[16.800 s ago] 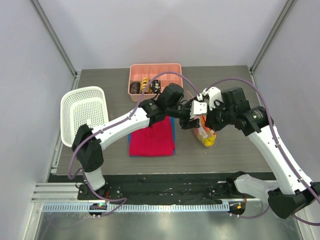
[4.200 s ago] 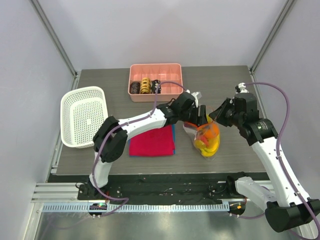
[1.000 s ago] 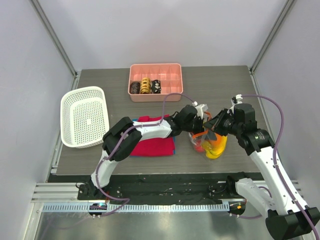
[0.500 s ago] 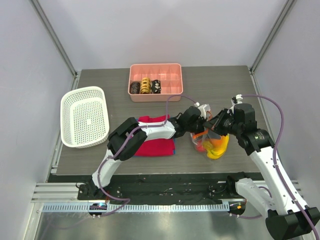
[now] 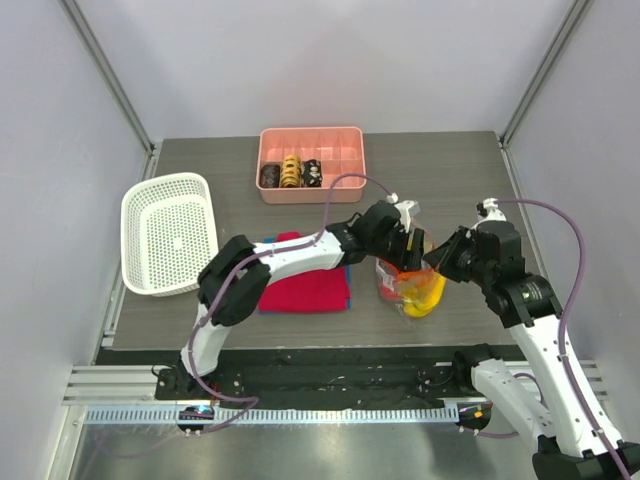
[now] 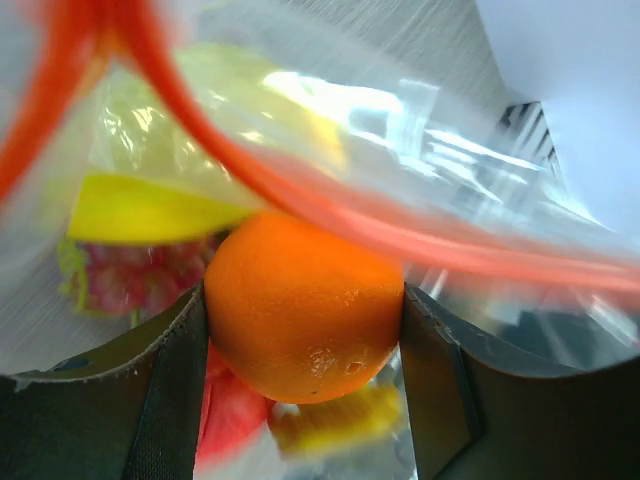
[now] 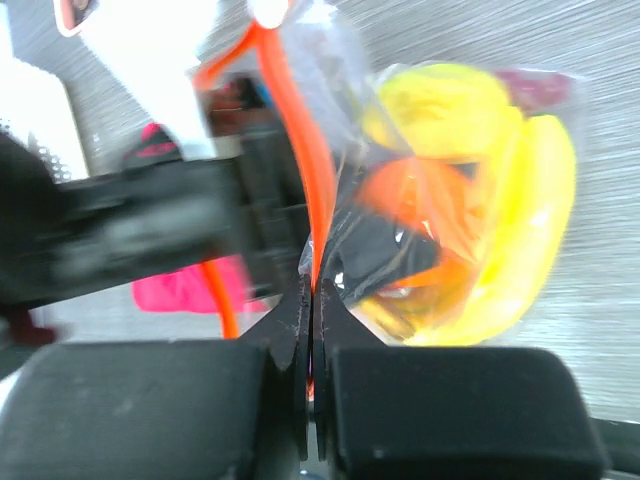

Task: Open the zip-top bag and remove the fake food

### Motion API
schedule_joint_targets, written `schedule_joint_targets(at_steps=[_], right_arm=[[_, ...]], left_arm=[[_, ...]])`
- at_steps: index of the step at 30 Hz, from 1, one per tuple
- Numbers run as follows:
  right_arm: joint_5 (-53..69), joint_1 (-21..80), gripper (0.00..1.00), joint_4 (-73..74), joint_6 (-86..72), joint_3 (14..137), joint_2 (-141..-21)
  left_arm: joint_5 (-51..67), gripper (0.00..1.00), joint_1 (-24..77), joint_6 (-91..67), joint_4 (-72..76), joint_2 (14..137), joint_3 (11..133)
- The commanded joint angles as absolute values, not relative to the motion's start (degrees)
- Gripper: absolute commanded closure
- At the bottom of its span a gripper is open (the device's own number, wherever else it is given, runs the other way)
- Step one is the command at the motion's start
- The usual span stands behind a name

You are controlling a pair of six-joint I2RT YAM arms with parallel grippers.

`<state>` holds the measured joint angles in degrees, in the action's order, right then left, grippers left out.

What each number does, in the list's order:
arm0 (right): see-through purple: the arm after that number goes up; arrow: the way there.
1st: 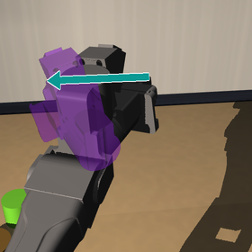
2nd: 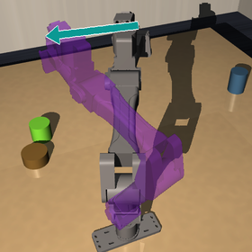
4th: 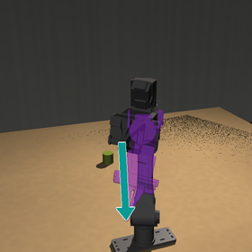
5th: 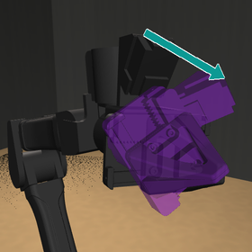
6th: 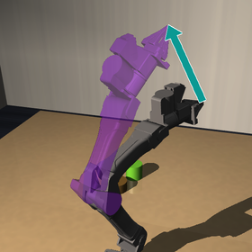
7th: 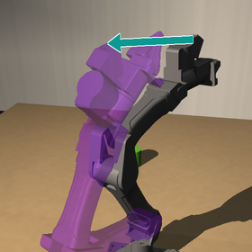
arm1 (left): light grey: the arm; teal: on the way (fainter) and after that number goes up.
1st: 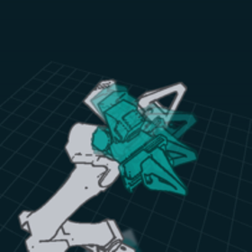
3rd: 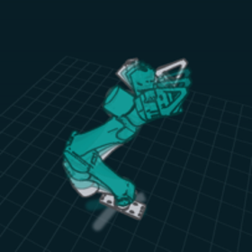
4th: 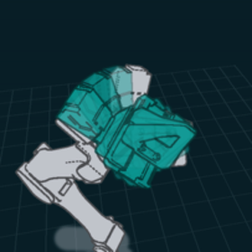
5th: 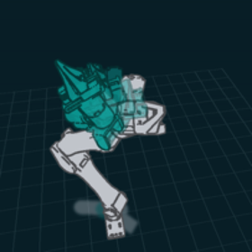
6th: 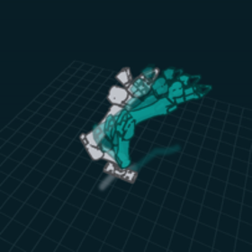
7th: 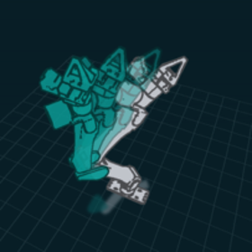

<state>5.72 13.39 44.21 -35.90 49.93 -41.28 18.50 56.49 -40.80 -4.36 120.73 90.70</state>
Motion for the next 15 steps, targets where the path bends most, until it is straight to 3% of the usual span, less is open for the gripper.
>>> schedule_joint_targets(at_steps=[1,5,9,15], right_arm=[[-2.0,13.5,0.99,45.5,-33.1,52.2,-40.4],[-5.2,13.6,0.99,46.4,-30.3,55.5,-40.8],[-1.6,13.6,0.99,44.7,-26.5,55.0,-42.1],[-1.8,13.5,0.99,42.7,-22.5,53.3,-42.0]], left_arm=[[16.0,1.00,55.9,-33.5,-11.9,111.5,89.9],[13.2,1.00,55.6,-32.8,-15.9,110.0,90.0],[23.3,1.00,53.3,-40.6,-21.5,113.3,99.8],[27.9,1.00,50.0,-47.3,-24.9,112.7,107.7]])
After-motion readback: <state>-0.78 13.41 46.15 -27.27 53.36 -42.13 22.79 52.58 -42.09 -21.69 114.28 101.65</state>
